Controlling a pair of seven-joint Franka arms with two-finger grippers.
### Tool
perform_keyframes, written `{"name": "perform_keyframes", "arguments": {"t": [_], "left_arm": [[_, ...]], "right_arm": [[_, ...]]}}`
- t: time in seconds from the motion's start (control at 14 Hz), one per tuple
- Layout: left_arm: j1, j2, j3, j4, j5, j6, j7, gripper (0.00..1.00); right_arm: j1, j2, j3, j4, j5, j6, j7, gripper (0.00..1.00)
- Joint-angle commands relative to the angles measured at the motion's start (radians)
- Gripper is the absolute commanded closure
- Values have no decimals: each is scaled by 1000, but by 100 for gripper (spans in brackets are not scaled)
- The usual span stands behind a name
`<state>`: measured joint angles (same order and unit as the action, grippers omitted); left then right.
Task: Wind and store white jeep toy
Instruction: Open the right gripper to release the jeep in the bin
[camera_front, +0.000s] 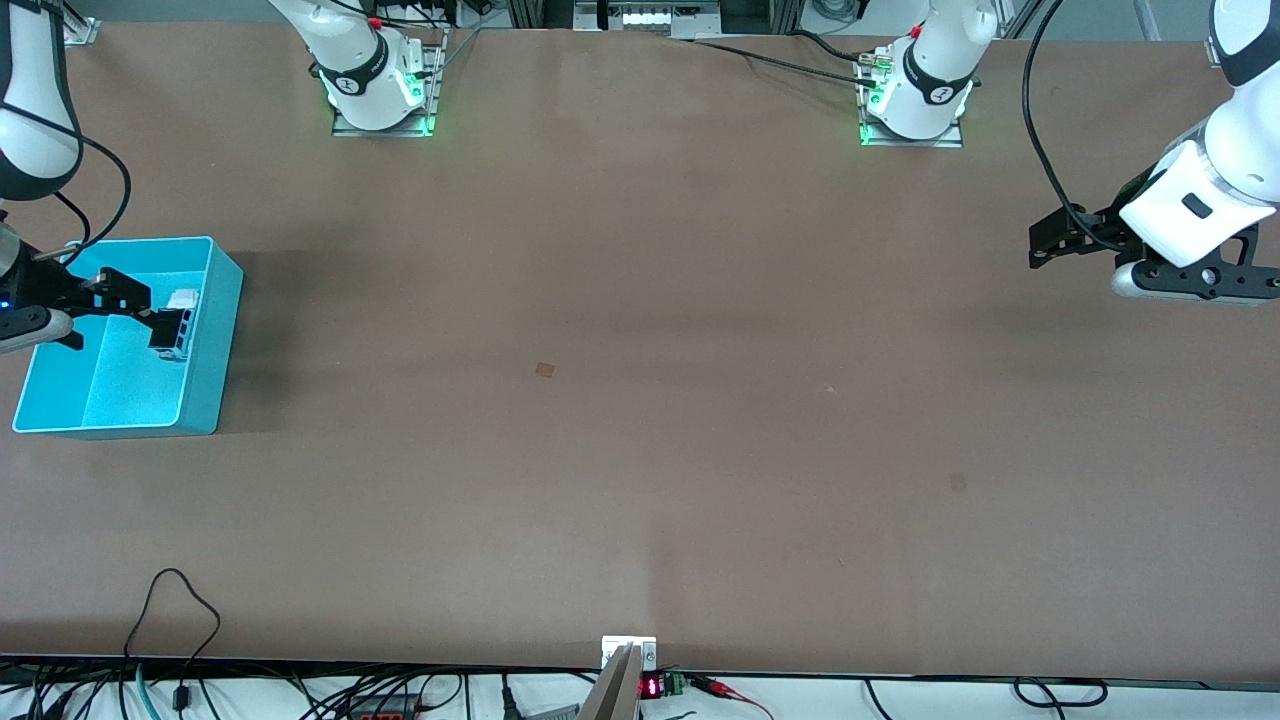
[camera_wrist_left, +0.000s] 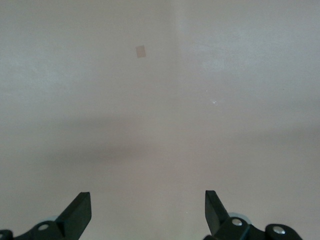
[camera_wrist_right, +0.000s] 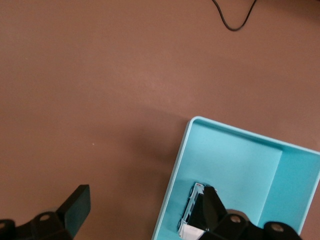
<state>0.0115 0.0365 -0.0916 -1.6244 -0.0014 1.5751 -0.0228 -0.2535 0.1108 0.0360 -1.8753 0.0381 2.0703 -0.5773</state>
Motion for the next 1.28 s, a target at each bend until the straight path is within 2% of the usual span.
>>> {"name": "perform_keyframes", "arguments": {"t": [0.0,0.57,0.93,1.07,1.21], "left_arm": [[-2,13,-2,32,14,-26,9,0],[-1,14,-2,32,14,-30,9,0],[-1,14,-2,32,14,-30,9,0],[1,13,-2,32,14,-30,9,0],[1,13,-2,32,14,-30,9,0]], "right_arm": [[23,12,-5,62,-15,-55,14,0],[91,-20,-7,156,-3,-205,160,0],[141,-82,-18,165,-1,-300,324,0],[148,-91,-28,179,0,-317,321,0],[184,-98,-65,221,25,-387,339,0]]}}
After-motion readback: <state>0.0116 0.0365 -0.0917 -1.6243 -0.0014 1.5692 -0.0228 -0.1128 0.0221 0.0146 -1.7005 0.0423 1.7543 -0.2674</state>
